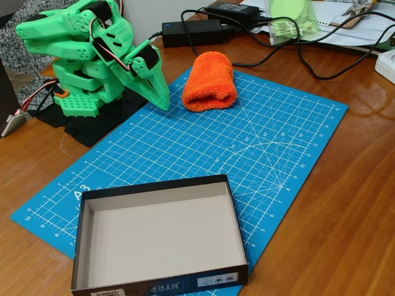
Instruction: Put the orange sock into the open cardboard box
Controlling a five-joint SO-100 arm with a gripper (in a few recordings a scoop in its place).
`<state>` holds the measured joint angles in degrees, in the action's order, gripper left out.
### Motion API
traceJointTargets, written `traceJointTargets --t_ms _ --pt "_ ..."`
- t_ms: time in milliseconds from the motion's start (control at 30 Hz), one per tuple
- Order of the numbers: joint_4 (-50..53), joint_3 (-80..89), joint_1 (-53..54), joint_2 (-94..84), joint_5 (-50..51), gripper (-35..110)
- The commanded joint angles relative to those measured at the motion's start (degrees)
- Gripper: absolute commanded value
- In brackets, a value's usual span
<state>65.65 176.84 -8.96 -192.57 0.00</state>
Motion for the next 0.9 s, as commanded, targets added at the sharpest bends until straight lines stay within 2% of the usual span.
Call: traceJointTargets --t_ms 0,433,533,633,700,767,867 --pt "0.4 -1.1 -2.5 -0.9 -1.4 0" --pt "0.4 -1.2 -2.5 -0.8 -1.4 0" --pt "0.2 -2.2 -7.2 0.5 -2.7 0" --pt "-0.2 -4.6 -12.5 1.9 -1.9 6" --pt "-0.9 -7.6 -15.6 4.8 -0.8 16" --pt "-2.8 -12.4 -18.8 12.5 0.1 25" --pt "-4.3 -19.7 -23.5 24.0 2.3 30"
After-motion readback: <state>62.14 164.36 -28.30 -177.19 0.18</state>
